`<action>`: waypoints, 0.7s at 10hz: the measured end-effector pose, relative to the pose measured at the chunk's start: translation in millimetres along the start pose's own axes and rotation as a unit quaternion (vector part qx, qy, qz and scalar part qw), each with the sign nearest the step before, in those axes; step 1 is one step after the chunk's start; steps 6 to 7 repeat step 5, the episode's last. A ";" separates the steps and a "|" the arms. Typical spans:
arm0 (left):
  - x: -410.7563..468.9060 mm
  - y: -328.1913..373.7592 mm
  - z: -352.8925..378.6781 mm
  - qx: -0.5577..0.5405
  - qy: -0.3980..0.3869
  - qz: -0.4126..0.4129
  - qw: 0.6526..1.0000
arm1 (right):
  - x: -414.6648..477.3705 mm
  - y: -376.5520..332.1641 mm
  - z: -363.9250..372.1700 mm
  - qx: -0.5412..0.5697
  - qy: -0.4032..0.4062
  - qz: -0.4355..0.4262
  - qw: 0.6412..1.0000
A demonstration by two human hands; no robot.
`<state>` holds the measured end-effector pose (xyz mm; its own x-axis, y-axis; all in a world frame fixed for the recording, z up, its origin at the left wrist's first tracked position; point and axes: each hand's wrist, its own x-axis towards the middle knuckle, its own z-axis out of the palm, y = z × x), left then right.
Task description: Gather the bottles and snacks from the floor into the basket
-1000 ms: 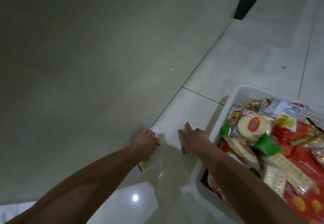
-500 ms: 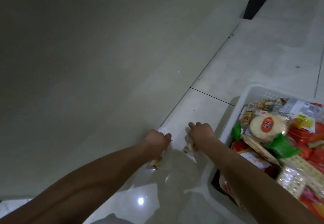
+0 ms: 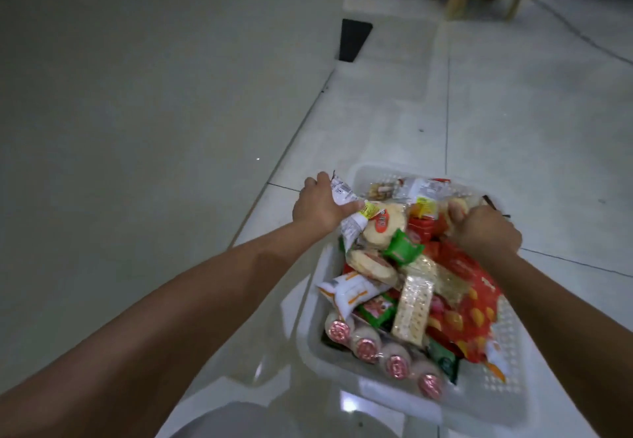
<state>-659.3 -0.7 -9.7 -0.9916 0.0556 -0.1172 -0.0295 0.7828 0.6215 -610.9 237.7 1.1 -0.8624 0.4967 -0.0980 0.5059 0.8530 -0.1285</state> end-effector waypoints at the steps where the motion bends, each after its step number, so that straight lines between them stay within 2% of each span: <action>1: -1.6 24.7 26.3 0.068 -0.016 0.078 0.995 | -5.8 35.8 16.2 0.011 -0.062 0.019 0.998; 2: 3.3 43.2 42.9 0.081 -0.040 0.115 0.989 | -10.0 42.4 26.0 0.001 -0.083 0.007 0.997; 3: 6.5 50.9 52.7 0.133 -0.072 0.132 0.980 | -16.5 44.1 30.8 -0.063 -0.037 -0.020 0.997; 4: 3.7 52.7 39.2 0.135 -0.084 0.126 0.979 | -25.3 41.2 8.9 -0.131 -0.041 -0.017 0.990; 5: -9.6 70.5 1.1 0.186 -0.102 0.151 0.965 | -37.0 37.2 -36.6 -0.143 -0.110 -0.020 0.983; 7: -9.6 70.5 1.1 0.186 -0.102 0.151 0.965 | -37.0 37.2 -36.6 -0.143 -0.110 -0.020 0.983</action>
